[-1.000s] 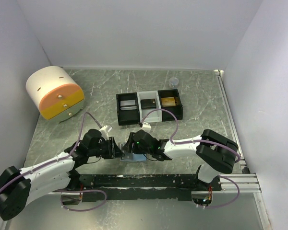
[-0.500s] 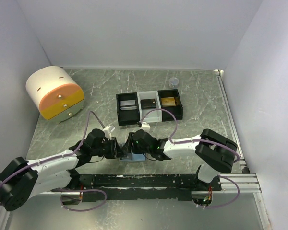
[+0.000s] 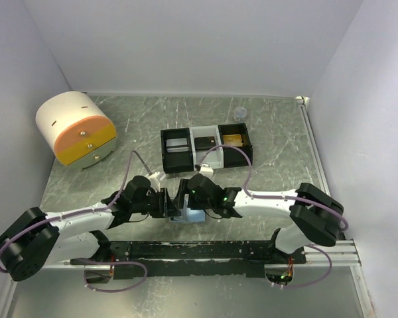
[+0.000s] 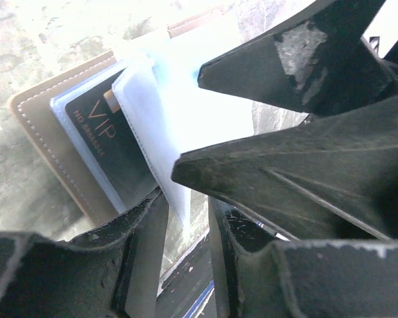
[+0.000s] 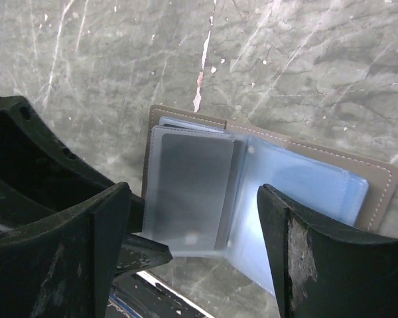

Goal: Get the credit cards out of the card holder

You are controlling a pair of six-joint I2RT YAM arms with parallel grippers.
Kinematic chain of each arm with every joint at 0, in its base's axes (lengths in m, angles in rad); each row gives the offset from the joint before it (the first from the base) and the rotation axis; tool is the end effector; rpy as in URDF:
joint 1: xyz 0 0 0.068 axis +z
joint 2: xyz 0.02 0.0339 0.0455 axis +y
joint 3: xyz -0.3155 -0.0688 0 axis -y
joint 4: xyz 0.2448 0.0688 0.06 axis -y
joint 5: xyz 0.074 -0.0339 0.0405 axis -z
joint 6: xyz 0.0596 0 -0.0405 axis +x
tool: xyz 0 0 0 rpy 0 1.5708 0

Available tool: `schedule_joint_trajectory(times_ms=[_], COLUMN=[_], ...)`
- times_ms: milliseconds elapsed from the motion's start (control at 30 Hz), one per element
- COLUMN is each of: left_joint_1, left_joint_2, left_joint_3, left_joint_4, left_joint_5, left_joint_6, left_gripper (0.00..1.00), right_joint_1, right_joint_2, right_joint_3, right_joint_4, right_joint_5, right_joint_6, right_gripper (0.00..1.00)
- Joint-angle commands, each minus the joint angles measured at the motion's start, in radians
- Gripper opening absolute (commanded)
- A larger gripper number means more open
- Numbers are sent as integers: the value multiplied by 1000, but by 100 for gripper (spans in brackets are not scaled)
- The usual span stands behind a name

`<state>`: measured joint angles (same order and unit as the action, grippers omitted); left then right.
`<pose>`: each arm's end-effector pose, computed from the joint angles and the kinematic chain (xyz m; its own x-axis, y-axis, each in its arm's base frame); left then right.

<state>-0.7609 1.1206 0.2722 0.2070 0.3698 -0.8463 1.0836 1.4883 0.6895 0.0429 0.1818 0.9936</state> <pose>0.1252 -0.1490 0.1761 -0.9257 -0.0827 -0.3691 0.2406 0.6241 -0.7433 0.1520 0.2638 0.2034 -0.8519 0.1525 -0.5010 -0.1715 0.8226 0.5421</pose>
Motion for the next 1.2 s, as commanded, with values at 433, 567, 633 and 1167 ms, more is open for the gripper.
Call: schedule_joint_trajectory(times_ms=[433,567,633,1167], left_joint_1=[-148,-185,-195,-198], left_joint_2=[179,196,181,-90], left_joint_3=[151,177,185,151], left_joint_4=[121,94,71,-234], left_joint_5=[-40,-76,-92,-322], left_joint_6=[-2,11,19,-6], left_gripper=[58,65,68,67], right_joint_1=[-7,-8,-9,-8], right_joint_2=[-308,-316,-311,-207], right_joint_3=[-103,-115,-113,-89], right_joint_4=[-225,-230,-234,-67], right_joint_5=[193,184,178,48], right_joint_6=[61,67,66,6], right_gripper=[79,79,78,49])
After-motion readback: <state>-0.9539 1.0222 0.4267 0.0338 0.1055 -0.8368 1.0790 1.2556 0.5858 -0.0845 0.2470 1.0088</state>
